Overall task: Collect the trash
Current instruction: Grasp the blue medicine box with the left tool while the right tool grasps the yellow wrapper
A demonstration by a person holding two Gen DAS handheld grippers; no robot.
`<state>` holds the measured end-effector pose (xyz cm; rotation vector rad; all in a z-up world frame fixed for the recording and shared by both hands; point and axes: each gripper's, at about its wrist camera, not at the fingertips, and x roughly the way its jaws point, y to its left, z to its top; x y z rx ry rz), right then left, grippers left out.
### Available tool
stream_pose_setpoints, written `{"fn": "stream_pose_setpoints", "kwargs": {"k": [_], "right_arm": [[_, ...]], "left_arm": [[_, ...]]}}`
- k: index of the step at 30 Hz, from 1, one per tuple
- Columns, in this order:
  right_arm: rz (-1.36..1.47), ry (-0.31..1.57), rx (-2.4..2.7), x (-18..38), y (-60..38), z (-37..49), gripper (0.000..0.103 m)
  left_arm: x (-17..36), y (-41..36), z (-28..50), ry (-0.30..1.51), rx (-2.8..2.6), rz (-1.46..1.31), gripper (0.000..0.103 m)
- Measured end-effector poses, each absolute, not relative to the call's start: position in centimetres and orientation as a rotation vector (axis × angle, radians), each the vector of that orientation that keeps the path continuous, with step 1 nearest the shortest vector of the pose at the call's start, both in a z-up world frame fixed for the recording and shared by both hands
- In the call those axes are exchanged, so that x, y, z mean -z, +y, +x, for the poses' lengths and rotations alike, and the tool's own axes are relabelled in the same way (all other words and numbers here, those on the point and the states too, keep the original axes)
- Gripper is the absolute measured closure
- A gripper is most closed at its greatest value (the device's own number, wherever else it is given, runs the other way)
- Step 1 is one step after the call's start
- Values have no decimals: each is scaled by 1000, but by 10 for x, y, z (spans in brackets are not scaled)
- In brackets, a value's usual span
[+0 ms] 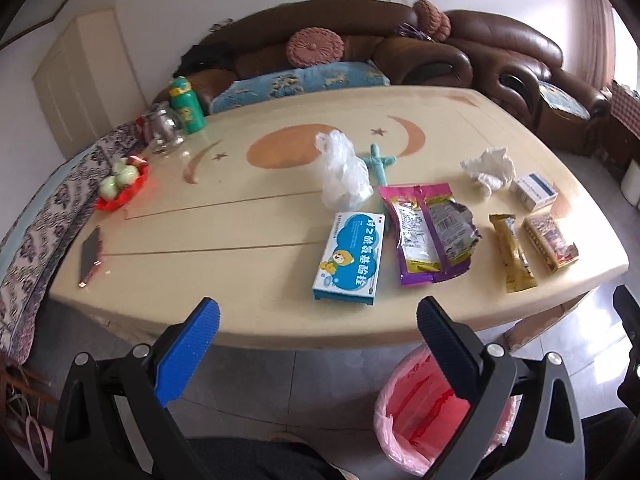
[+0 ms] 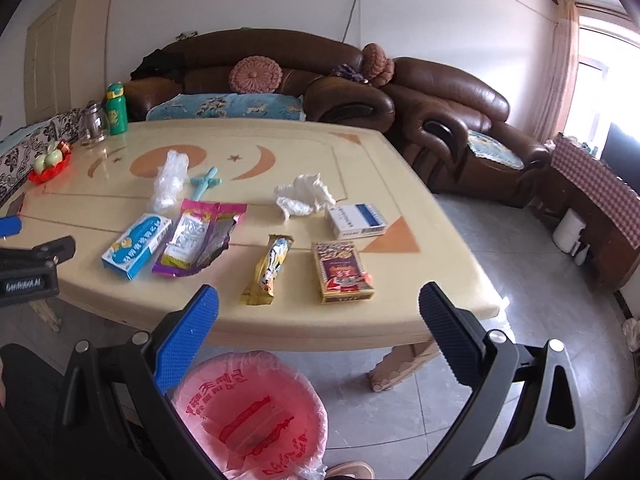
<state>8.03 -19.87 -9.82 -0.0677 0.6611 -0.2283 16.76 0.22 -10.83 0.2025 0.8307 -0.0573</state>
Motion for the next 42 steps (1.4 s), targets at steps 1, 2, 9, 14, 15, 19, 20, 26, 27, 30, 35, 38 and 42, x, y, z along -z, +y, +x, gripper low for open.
{"fn": "stream_pose_setpoints", "kwargs": {"k": [1,2,9,14,15,19,20,26,27,30,35,38,42], "right_arm": [[-69,663,226,105,-199,85,5],[-71,661,217,111,-198,89,5],[-73,656,171,148,-188,125,5],[-99,686,124,166,-177,154,9],[-101,688,116,169,-176,158,13],[-103,702,118,178,-174,174,14],[-89,703,112,180,-176,177,14],[-101,720,102,189,-173,191,14],[-98,719,102,190,-173,194,14],[-85,728,105,194,-177,201,14],[-64,744,102,203,-180,207,17],[-30,782,92,211,-186,211,40],[6,788,77,211,-188,212,40]], "left_arm": [[114,2,175,836,69,202,6],[121,3,184,846,79,205,6],[163,-3,232,898,149,252,6],[191,-5,258,949,190,281,6],[193,-3,262,953,190,272,6],[206,4,280,995,221,226,6],[208,4,282,1002,225,223,6],[217,-3,292,992,243,282,6],[217,-4,293,996,251,280,6],[219,-4,298,1013,268,258,6],[223,2,308,1053,290,179,6],[222,2,308,1050,292,195,6],[222,1,313,1046,283,215,6]]}}
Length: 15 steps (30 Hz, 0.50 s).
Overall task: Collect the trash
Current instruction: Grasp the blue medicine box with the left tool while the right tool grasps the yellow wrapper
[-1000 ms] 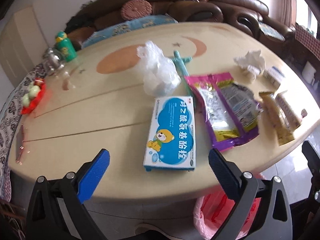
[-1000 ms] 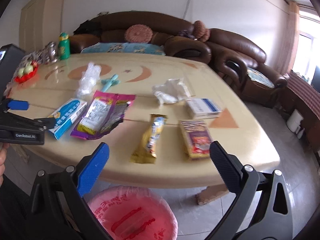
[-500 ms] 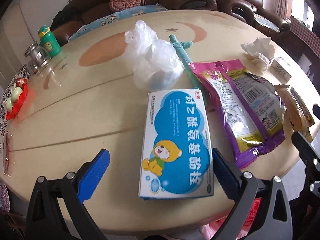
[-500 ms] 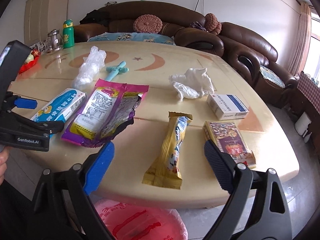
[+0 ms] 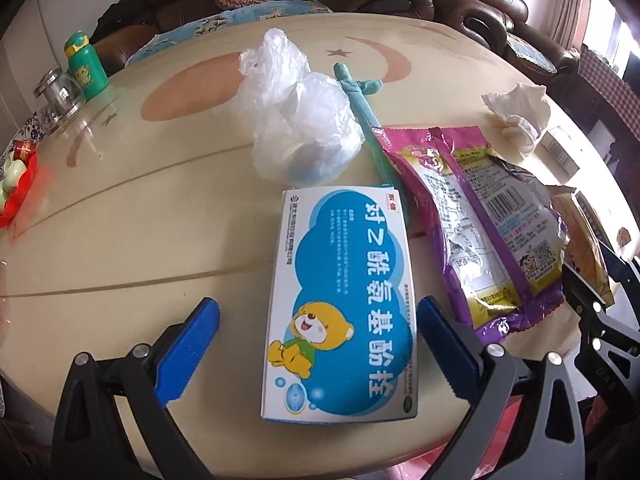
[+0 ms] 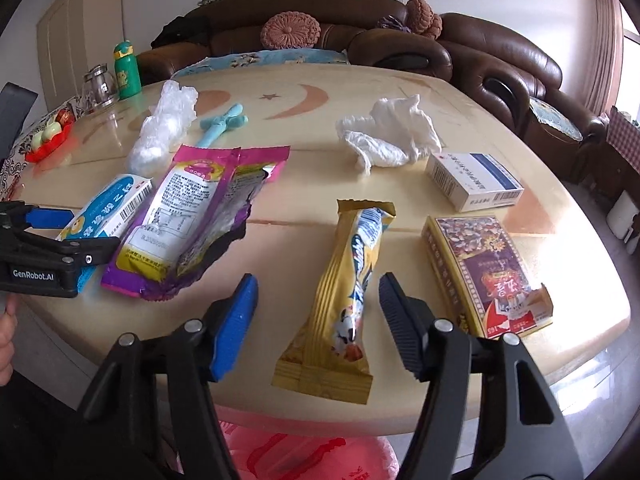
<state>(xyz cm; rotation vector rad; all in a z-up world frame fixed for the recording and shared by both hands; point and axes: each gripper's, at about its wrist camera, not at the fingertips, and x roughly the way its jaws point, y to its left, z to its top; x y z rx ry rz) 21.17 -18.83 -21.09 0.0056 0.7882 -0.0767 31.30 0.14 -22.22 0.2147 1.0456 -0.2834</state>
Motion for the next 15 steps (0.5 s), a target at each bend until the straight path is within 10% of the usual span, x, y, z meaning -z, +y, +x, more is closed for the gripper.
{"fn": "stream_pose_setpoints", "kwargs": {"k": [10,15], "right_arm": [[6,796,33,209,-183,210,74],[25,797,28,209,-188,210,77]], "left_arm": [[214,-13,305,1060,329,214,43],[214,-12,303,1054,315,218,43]]}}
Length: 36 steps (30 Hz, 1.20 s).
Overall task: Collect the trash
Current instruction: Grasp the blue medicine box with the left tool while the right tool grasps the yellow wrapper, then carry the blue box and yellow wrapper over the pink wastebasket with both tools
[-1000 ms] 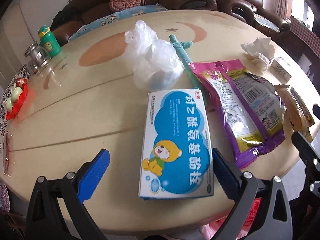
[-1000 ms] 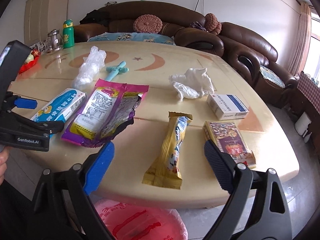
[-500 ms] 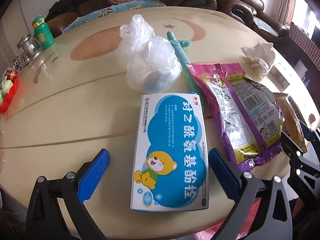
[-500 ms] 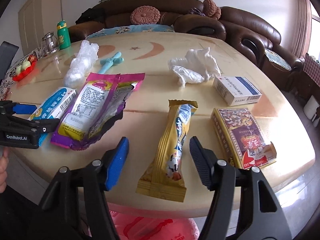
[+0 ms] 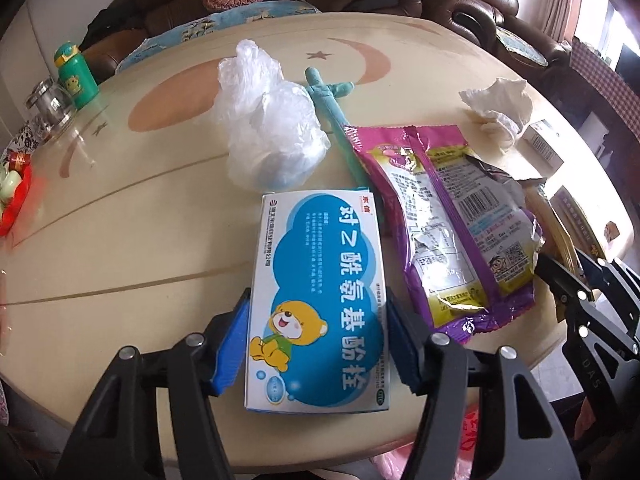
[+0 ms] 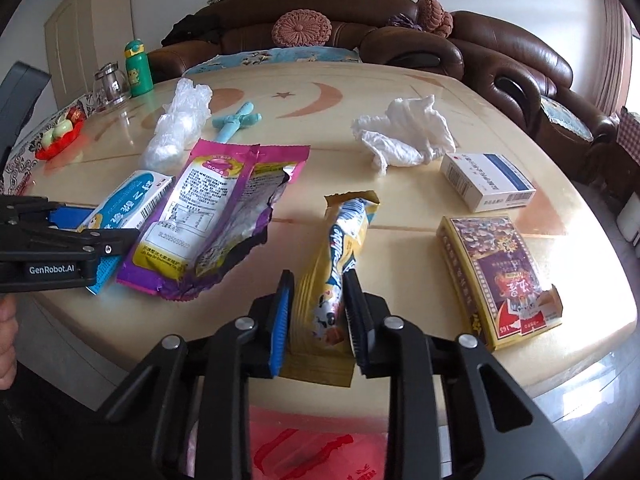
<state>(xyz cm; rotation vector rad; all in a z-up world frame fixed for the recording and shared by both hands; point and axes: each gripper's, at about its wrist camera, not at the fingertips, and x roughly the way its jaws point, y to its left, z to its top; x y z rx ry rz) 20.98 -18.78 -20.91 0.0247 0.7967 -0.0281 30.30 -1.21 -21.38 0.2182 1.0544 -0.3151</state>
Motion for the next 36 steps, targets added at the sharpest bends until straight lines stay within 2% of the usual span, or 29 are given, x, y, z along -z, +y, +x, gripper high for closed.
{"fn": "stream_pose_setpoints", "kwargs": {"k": [9,20,36], "right_arm": [[-3,758,51,201,-188,203,78],[-23,706,50,176,-185,190,78],[-55,629,75,113,-177,117,78]], "left_arm": [[208,-11,295,1027,259,242,43],[175,-14,275,956,265,240,43],[124,-22,194,887,348,239,43]]}}
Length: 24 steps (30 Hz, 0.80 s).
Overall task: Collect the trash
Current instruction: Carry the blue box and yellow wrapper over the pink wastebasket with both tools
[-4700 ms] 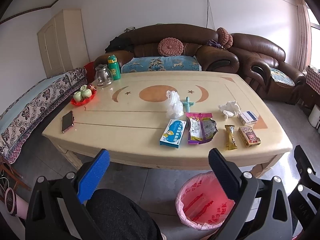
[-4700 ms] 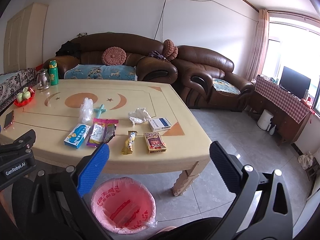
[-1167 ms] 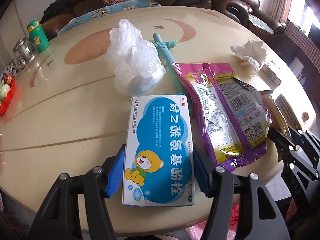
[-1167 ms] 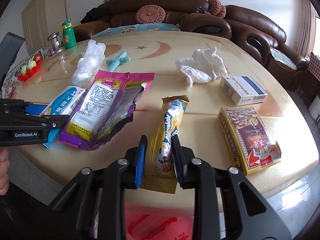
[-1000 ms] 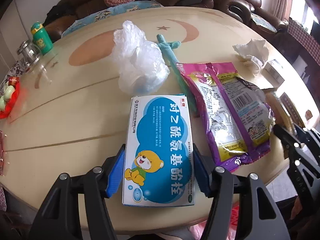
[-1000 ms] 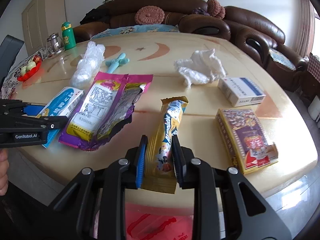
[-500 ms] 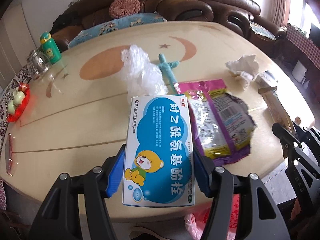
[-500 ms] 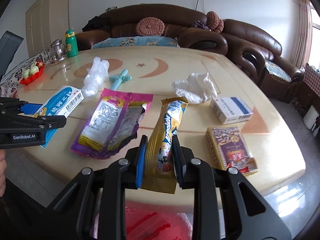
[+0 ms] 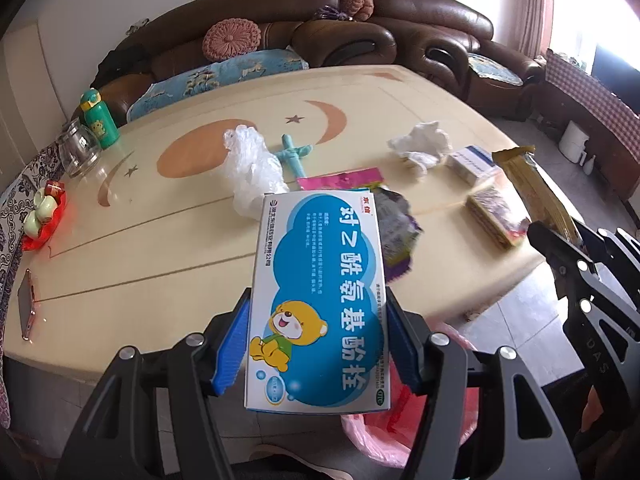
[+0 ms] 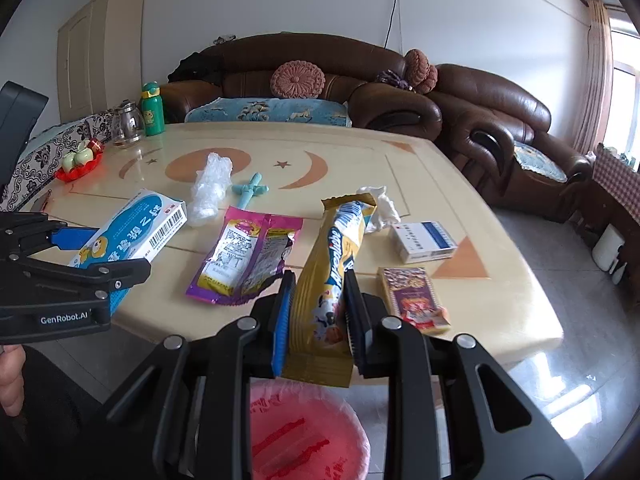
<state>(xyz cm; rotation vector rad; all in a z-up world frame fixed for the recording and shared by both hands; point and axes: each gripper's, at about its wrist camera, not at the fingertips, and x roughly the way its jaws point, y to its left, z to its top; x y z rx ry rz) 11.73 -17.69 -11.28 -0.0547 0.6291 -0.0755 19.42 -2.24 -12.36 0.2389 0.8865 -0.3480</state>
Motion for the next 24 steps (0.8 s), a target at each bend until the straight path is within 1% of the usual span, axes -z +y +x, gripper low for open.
{"fn": "stream_pose_setpoints", "kwargs": {"k": [9,14,17,24], "right_arm": [[-61,633,71,98,-171,66,78],[-65,640,80,96,-171,41,78],[-68,659,80,99,-172,29,78],[-65,723,90,119,-179,12,78]], "left_arm": [[104,-31,136,854,409,263,43],[102,-34,113,852,434,279,43],[110,-37,104,872,452,289,43],[148,-46,90,957,480,333,43]]}}
